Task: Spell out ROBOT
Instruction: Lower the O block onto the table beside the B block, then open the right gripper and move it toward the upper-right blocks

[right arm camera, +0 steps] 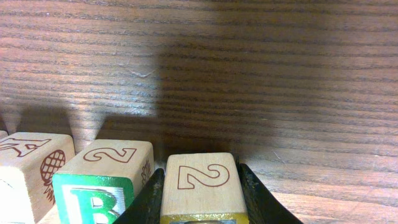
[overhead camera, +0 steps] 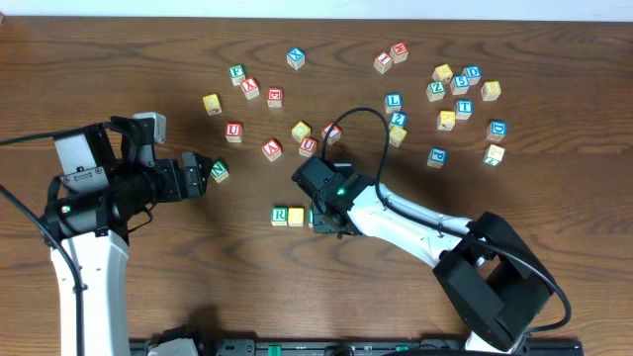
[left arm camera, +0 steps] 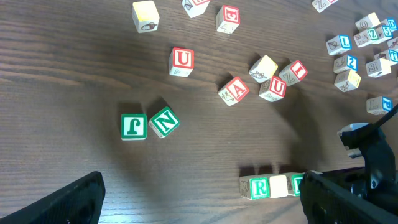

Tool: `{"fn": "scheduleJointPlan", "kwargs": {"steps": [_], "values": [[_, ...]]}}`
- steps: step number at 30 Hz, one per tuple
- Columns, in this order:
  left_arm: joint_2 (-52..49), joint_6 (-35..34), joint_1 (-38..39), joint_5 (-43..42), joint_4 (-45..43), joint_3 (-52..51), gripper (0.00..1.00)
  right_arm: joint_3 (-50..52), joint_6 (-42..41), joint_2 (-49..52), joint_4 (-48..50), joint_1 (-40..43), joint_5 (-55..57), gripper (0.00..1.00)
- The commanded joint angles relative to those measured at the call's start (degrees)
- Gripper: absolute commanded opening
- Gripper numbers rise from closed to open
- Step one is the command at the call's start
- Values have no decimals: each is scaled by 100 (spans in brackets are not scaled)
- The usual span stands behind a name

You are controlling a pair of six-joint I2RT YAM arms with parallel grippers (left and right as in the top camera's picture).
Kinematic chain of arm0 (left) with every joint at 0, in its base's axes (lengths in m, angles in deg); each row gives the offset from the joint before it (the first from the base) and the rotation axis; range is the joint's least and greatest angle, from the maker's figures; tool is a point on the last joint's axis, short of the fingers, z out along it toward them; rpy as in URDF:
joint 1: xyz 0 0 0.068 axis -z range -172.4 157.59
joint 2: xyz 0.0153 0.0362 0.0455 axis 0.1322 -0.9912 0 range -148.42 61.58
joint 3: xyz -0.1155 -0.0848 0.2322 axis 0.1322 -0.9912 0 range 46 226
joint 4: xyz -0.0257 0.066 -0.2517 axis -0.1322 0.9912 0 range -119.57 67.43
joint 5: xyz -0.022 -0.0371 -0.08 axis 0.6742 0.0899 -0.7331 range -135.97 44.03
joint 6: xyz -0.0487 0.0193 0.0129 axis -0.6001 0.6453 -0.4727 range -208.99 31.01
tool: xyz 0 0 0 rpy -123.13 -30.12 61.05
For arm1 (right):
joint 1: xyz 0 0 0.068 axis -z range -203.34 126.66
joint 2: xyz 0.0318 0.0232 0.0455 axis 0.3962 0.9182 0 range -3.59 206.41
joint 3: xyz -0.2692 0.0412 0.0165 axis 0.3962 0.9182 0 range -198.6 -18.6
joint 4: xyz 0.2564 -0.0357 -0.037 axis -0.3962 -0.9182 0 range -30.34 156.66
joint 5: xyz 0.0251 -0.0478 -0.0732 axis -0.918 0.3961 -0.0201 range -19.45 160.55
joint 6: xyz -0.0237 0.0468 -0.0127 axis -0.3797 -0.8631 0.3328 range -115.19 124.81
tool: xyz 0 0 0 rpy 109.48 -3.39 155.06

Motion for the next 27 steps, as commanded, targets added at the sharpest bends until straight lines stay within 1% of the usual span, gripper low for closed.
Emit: {"fn": "scheduleJointPlan", "kwargs": {"steps": [1, 3, 4, 7, 12, 13, 16, 22, 27], "values": [[11, 35, -26, -28, -4, 105, 98, -111, -90, 59, -2, -35, 9, 1], [11, 35, -26, -28, -4, 105, 98, -111, -92, 59, -2, -33, 22, 2], [11, 33, -26, -28, -4, 105, 98, -111, -92, 59, -4, -33, 31, 8], [11, 35, -26, -28, -4, 105, 98, -111, -92, 59, -7, -33, 31, 12], [11, 35, -26, -28, -4, 105, 98, -111, -109, 59, -11, -33, 35, 22], [11, 33, -26, -28, -4, 105, 98, -111, -111, 59, -11, -33, 35, 26], [11, 35, -26, -28, -4, 105, 98, -111, -111, 59, -13, -33, 46, 30], [11, 33, -26, -28, -4, 105, 98, -111, -133, 59, -31, -33, 52, 34], [11, 35, -26, -28, -4, 105, 98, -111, -136, 59, -22, -33, 50, 35]]}}
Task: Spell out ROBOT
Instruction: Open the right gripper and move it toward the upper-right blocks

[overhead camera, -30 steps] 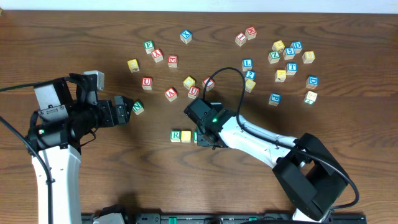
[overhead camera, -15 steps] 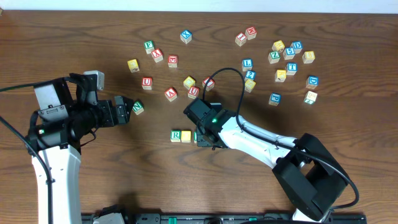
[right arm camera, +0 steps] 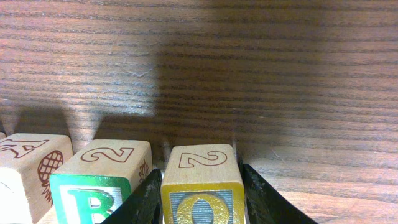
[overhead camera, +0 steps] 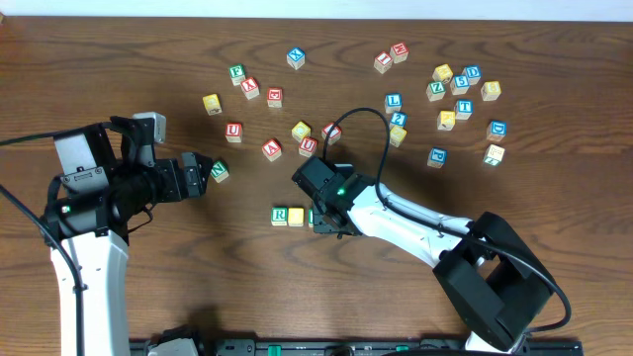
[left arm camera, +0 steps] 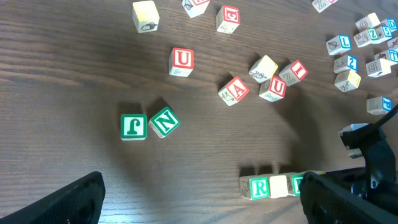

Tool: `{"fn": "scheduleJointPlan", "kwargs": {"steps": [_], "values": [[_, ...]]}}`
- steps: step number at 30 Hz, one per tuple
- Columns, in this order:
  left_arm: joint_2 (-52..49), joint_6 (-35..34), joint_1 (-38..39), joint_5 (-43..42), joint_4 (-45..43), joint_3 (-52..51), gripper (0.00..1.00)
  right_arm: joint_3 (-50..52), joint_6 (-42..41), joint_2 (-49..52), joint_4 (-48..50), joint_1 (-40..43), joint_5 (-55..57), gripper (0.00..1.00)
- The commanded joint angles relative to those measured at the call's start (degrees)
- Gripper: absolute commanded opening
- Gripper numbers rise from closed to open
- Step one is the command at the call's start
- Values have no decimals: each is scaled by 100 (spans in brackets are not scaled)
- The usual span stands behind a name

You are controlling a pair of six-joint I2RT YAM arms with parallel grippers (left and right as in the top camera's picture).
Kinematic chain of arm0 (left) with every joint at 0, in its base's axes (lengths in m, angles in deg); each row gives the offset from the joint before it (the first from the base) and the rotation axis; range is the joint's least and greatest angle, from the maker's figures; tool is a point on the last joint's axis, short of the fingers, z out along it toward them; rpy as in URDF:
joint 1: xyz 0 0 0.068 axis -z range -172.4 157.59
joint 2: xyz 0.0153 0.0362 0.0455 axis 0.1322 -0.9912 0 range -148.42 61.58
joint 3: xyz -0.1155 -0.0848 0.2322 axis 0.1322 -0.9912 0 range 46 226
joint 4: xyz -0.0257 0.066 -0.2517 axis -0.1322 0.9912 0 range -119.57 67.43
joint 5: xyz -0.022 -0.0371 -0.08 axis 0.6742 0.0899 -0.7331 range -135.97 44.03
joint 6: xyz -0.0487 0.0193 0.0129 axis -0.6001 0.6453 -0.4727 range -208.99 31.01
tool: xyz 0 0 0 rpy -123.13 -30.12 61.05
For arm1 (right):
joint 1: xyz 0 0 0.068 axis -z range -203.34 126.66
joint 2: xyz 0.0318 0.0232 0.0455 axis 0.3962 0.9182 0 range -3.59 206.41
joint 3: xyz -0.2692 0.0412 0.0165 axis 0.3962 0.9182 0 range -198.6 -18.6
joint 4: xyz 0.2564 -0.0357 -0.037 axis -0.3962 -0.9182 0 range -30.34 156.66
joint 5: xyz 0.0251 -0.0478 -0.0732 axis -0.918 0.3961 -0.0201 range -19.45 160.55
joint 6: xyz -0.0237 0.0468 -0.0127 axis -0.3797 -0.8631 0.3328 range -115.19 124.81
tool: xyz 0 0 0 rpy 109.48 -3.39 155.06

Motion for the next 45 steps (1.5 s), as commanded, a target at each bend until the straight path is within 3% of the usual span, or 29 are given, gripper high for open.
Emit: {"fn": "scheduleJointPlan", "kwargs": {"steps": [1, 19, 22, 26, 31, 35, 45], "values": [[11, 35, -26, -26, -2, 105, 98, -111, -46, 59, 0, -28, 50, 35], [11, 35, -26, -28, -2, 105, 98, -835, -42, 57, -761, 122, 634, 33], [11, 35, -26, -28, -2, 105, 98, -1451, 144, 55, -1174, 376, 879, 29], [11, 35, -26, -28, -2, 105, 98, -2465, 651, 55, -1438, 675, 1099, 34], [11, 33, -26, -28, -2, 105, 98, -3543, 1364, 59, -1746, 1467, 778, 40], [11, 35, -26, -28, -2, 105, 98, -4282, 1790, 59, -2848, 2492, 691, 49], [11, 33, -26, -28, -2, 105, 98, -4304, 2015, 66, -3331, 3641, 1043, 55]]}}
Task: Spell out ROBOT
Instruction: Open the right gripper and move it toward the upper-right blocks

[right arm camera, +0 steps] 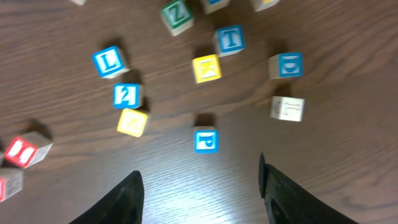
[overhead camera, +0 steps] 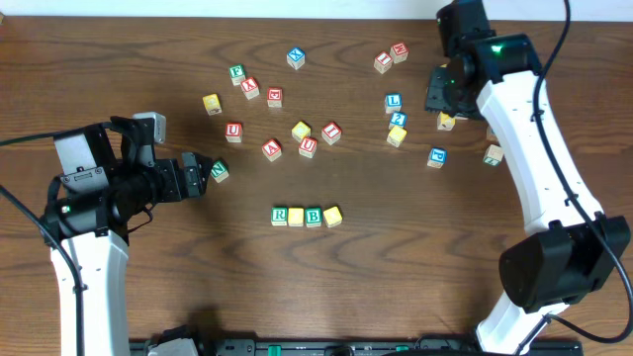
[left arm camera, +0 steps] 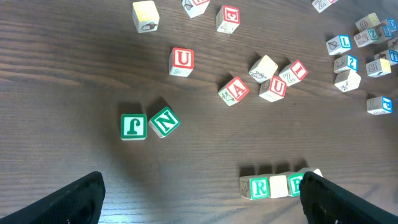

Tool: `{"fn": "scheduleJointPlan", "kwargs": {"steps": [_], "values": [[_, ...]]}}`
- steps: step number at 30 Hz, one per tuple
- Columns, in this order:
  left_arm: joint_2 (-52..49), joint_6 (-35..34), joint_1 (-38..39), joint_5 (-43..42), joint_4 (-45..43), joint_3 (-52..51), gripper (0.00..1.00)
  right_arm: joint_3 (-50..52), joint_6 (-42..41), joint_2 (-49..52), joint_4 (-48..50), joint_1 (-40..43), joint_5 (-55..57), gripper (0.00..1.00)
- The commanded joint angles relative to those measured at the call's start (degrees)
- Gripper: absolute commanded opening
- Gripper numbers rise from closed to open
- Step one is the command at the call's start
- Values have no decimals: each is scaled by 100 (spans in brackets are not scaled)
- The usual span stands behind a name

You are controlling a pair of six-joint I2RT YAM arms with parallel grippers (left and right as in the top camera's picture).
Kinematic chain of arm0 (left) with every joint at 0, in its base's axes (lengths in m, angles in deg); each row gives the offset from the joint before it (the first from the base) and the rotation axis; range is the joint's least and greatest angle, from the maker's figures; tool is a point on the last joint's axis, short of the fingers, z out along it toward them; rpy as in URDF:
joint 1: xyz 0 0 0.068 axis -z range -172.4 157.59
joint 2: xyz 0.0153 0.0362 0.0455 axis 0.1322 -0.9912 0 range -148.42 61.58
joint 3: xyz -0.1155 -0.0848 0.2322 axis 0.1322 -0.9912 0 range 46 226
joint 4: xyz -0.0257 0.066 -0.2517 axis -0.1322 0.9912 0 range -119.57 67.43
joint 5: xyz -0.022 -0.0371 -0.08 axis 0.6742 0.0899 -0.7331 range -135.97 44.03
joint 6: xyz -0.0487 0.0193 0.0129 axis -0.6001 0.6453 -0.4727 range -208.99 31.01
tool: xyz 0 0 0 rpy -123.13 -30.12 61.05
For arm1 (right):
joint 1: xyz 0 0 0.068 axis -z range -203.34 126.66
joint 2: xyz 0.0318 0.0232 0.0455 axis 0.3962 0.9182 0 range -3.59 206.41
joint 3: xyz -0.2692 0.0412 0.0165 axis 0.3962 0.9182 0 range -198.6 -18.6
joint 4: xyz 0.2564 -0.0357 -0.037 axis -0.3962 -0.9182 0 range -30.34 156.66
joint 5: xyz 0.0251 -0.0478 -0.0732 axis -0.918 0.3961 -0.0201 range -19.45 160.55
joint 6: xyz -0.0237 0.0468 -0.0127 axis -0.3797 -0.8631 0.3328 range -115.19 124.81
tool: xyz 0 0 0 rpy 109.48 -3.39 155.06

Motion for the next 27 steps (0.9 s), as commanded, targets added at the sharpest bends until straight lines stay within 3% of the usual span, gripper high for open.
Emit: {"fn": "scheduleJointPlan", "kwargs": {"steps": [1, 8, 16, 27], "values": [[11, 35, -26, -28, -2, 105, 98, -101, 76, 9, -48, 219, 420, 56], [11, 35, -26, -28, -2, 105, 98, -13, 76, 280, -63, 822, 636, 57], [11, 35, -26, -28, -2, 105, 98, -11, 251, 1604, 555, 1016, 177, 57], [11, 35, -26, -28, -2, 105, 98, -15, 1255, 1904, 1543, 1034, -933, 58]]}}
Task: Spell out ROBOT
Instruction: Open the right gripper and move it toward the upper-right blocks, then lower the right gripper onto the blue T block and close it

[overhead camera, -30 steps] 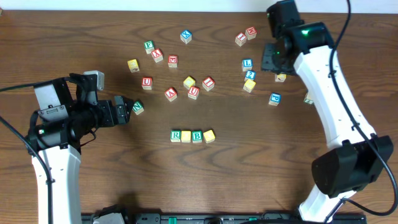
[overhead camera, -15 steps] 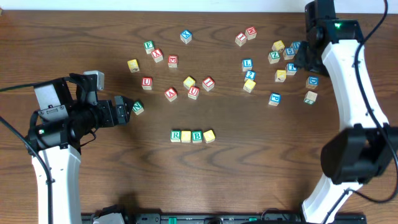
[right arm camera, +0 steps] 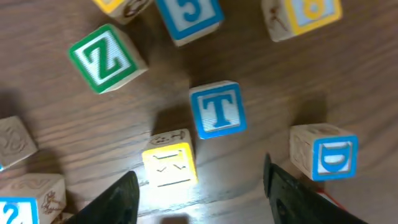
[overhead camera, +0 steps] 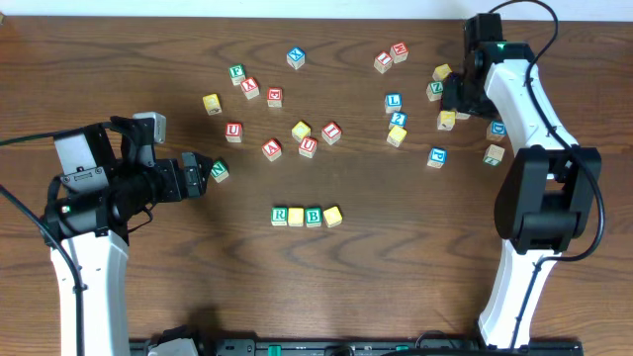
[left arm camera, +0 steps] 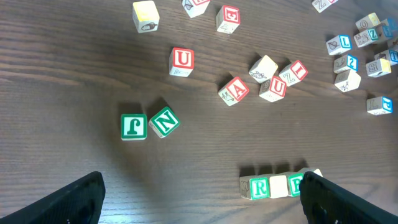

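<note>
A row of blocks lies mid-table: green R [overhead camera: 280, 216], a yellow block [overhead camera: 296, 216], green B [overhead camera: 313, 216] and a slightly turned yellow block [overhead camera: 332, 216]. The left wrist view shows the row's R [left arm camera: 258, 186] between the tips of my open, empty left gripper [left arm camera: 202, 202]. My right gripper [right arm camera: 202, 199] hangs open and empty low over the far-right cluster. The blue T block [right arm camera: 217, 110] lies just ahead of its fingers, with a yellow block [right arm camera: 169, 167] between the tips. From overhead the right gripper [overhead camera: 461, 99] covers the T.
Around the T lie a green Z [right arm camera: 102, 59] and a blue D [right arm camera: 329, 155]. Red U [left arm camera: 182, 59], A [left arm camera: 234, 90] and other blocks are scattered at the back. Green J [left arm camera: 133, 126] and N [left arm camera: 164, 121] sit near the left gripper [overhead camera: 195, 166].
My right gripper has come down closer over the right-hand cluster and shifted right, so the blue T now lies just ahead of its open fingers. The left arm and the row are unchanged.
My right gripper was shut on the yellow O block at the row's right end, beside B, and still stood round it a moment later. Then the block lay free in the row and the gripper was open over the right cluster, now low over T.
</note>
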Tool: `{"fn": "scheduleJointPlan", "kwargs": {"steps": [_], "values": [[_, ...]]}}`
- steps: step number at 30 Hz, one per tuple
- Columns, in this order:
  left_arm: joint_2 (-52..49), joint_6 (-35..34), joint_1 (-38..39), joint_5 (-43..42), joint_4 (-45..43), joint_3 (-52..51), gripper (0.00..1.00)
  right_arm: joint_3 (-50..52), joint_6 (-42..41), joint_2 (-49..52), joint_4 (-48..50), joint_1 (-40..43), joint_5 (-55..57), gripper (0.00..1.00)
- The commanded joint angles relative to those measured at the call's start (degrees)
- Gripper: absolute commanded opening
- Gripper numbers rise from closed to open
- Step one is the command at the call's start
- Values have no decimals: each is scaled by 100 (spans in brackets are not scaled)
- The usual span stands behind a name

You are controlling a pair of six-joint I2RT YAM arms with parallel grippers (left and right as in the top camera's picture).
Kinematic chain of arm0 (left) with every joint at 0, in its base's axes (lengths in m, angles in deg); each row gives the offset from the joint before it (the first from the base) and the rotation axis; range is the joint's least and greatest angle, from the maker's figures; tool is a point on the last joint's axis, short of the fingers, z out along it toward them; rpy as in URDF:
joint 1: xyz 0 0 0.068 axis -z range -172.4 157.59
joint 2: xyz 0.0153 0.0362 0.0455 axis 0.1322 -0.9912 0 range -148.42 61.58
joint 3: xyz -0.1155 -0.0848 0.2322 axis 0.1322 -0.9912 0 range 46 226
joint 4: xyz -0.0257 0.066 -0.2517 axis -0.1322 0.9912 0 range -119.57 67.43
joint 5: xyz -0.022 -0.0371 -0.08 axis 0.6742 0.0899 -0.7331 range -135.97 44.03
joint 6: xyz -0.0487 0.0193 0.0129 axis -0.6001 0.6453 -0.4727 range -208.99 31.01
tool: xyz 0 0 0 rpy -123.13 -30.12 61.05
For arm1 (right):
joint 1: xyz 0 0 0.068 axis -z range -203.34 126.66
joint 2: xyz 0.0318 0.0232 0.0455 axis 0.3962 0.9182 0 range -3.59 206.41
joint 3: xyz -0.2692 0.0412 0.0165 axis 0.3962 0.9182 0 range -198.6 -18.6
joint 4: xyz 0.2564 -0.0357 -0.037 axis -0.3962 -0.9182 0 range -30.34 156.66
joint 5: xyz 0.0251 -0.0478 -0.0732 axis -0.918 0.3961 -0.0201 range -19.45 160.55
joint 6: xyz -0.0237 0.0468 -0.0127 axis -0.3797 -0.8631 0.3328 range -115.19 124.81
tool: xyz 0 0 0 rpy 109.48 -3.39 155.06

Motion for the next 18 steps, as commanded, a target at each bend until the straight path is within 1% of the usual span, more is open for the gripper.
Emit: {"fn": "scheduleJointPlan", "kwargs": {"steps": [1, 12, 18], "values": [[11, 33, -26, -28, -2, 105, 98, -50, 214, 31, 7, 28, -258, 58], [11, 35, -26, -28, -2, 105, 98, -190, 212, 46, 2, 317, -258, 57], [11, 35, -26, -28, -2, 105, 98, -190, 214, 382, 352, 328, -254, 56]]}}
